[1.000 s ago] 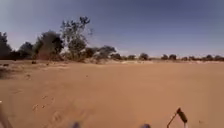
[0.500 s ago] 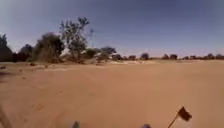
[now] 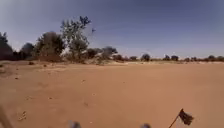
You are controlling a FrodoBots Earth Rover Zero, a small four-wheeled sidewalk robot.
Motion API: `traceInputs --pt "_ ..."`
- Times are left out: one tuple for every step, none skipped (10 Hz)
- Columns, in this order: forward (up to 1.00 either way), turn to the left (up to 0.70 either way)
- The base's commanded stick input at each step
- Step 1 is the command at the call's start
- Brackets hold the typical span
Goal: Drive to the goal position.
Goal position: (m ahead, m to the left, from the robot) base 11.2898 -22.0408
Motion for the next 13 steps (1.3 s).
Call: traceInputs --pt "0.70 0.00" --pt "0.70 0.00" --pt "0.70 0.00" --pt "0.70 0.00" --pt "0.70 0.00" --pt "0.70 0.00" --pt "0.70 0.00" --pt "0.70 0.00" --pt "0.70 0.00" --pt "0.70 0.00" --pt "0.70 0.00" --pt "0.70 0.00" --pt "0.70 0.00"
